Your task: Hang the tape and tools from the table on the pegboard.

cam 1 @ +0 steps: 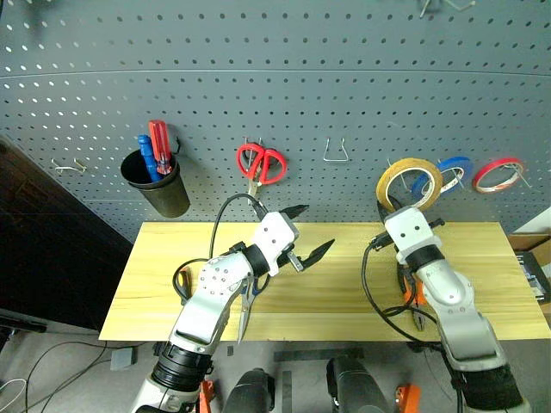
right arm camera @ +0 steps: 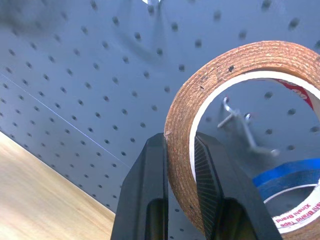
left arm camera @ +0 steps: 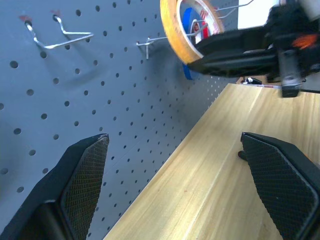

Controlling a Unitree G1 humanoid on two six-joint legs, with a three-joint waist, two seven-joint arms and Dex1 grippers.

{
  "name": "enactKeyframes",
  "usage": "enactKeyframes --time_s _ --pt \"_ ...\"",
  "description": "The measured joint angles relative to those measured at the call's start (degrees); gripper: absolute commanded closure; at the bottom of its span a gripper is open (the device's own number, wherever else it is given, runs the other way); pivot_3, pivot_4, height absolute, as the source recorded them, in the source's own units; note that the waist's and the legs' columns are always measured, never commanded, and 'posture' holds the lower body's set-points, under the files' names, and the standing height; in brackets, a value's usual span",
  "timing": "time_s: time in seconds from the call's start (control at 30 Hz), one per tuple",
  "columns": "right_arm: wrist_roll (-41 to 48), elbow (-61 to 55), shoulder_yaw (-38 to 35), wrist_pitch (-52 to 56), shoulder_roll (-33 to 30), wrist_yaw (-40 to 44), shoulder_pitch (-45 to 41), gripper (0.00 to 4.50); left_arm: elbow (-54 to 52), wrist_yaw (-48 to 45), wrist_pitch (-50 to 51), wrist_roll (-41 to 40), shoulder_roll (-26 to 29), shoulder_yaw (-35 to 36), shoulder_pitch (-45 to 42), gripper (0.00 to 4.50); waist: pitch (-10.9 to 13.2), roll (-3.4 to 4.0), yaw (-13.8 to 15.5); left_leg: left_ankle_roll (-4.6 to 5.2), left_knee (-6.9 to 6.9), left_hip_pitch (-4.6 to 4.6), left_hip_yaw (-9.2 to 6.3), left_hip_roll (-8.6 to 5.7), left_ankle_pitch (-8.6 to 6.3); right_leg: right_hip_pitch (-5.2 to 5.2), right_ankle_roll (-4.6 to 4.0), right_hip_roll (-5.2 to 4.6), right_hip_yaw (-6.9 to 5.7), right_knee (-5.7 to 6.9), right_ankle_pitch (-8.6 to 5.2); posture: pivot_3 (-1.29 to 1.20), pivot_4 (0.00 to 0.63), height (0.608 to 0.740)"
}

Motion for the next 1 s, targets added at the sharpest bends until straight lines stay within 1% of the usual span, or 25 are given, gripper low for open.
enactKeyframes --time_s 0.03,0.1,0.13,0.2,0.23,0.33,0.43,0.5,0.57,0.63,0.7,0.77,0.87,1.0 --pt "0.4 1.6 -0.1 -0.6 0.0 0.2 -0.8 4.04 0.0 0.0 0.0 0.0 -0.1 0.0 -0.2 0.0 0.0 0.0 0.0 0.0 0.0 0.0 0.0 0.01 0.0 -0.01 0.0 0.0 0.0 0.0 0.0 -0.04 0.219 0.74" --pt "1.3 3.6 -0.5 -1.7 0.1 0.6 -1.6 3.32 0.3 0.1 0.0 0.0 -0.4 0.0 -1.0 0.0 0.0 0.0 0.0 0.0 -0.01 -0.02 0.0 0.01 0.0 -0.03 0.0 0.0 0.0 0.01 0.0 -0.04 0.218 0.74" --pt "1.8 3.8 -0.6 -2.2 0.1 0.8 -1.5 3.11 0.4 0.1 0.0 0.0 -0.6 0.0 -1.6 0.0 0.0 0.0 0.1 0.0 -0.01 -0.02 0.0 0.01 0.0 -0.03 0.0 0.0 -0.01 0.01 0.0 -0.04 0.218 0.74" --pt "2.0 3.5 -0.6 -3.3 0.2 0.9 -1.0 2.51 0.5 0.1 0.3 0.0 -0.6 0.0 -2.2 0.0 0.0 0.0 0.1 0.0 -0.01 -0.02 0.02 0.01 0.0 -0.03 0.0 -0.01 0.01 0.0 0.0 -0.05 0.216 0.74" --pt "2.0 2.8 -0.7 -3.5 0.4 0.8 -0.1 2.13 0.6 0.0 0.6 -0.2 -0.6 0.0 -2.2 0.0 0.0 0.0 0.1 0.0 -0.01 -0.02 0.01 0.01 0.0 -0.03 0.0 -0.01 0.01 0.01 0.0 -0.05 0.216 0.74" --pt "2.0 -0.9 -0.7 -2.8 2.4 -0.1 4.8 1.09 1.2 -1.0 1.9 -1.0 -0.5 -0.1 -2.0 0.0 0.0 0.0 0.1 0.0 -0.01 -0.03 0.01 0.04 0.0 -0.06 0.0 -0.01 0.01 0.04 0.0 -0.05 0.217 0.74" --pt "1.2 -7.2 -0.1 1.4 6.4 -1.9 12.7 0.11 1.8 -2.5 2.5 -1.5 0.9 -0.3 -1.7 0.0 0.0 0.01 0.2 -0.01 -0.01 -0.02 0.0 0.06 0.0 -0.05 0.0 -0.02 0.02 0.06 0.0 -0.06 0.225 0.74" --pt "0.2 -10.7 0.0 8.3 10.7 -4.2 16.8 0.02 3.2 -4.6 1.1 -1.1 3.0 -1.0 -1.9 0.0 0.0 0.03 0.2 -0.01 0.01 0.0 0.01 0.06 0.0 -0.05 -0.01 -0.02 0.05 0.1 0.0 -0.06 0.226 0.74" --pt "0.0 -13.0 -1.6 19.3 16.2 -6.8 19.8 0.02 5.7 -7.7 -3.2 0.0 5.8 -2.3 -2.5 0.0 -0.1 0.05 0.2 -0.04 0.01 0.03 -0.02 0.09 0.02 -0.04 -0.07 -0.01 0.04 0.11 0.04 -0.06 0.226 0.74" --pt "0.8 -13.3 -4.8 31.9 19.8 -7.9 19.3 0.02 8.8 -10.1 -6.1 0.6 6.8 -2.7 -4.1 0.0 -0.1 0.05 0.2 -0.04 0.03 0.02 -0.02 0.07 0.04 -0.04 -0.14 -0.01 0.03 0.1 0.09 -0.07 0.226 0.74" --pt "2.3 -13.3 -6.8 40.7 19.7 -7.3 17.8 0.02 10.0 -11.3 -7.9 0.6 7.0 -2.8 -4.9 0.0 -0.1 0.06 0.1 -0.03 0.03 0.03 -0.02 0.04 0.04 -0.04 -0.15 -0.01 0.02 0.1 0.1 -0.07 0.225 0.74" --pt "3.3 -13.0 -8.7 45.8 19.4 -6.5 15.6 0.02 10.6 -12.4 -9.2 0.6 7.0 -3.1 -5.2 0.0 -0.1 0.06 0.0 -0.03 0.01 0.03 -0.02 0.06 0.04 -0.05 -0.15 0.0 0.0 0.1 0.1 -0.07 0.225 0.74" --pt "5.3 -9.0 -11.9 48.9 18.2 -6.4 11.3 0.02 11.2 -14.0 -10.4 0.7 6.9 -4.8 -5.3 0.0 -0.1 0.06 -0.2 -0.02 -0.05 0.02 -0.02 0.04 0.04 -0.06 -0.14 0.01 -0.01 0.06 0.1 -0.07 0.224 0.74" --pt "7.7 -2.5 -15.1 49.6 16.3 -5.6 8.0 0.02 11.2 -14.9 -11.2 0.9 7.0 -5.3 -4.6 0.0 -0.1 0.06 -0.2 0.0 -0.06 0.0 0.02 0.03 0.03 -0.08 -0.14 0.0 0.01 0.04 0.1 -0.07 0.223 0.74"
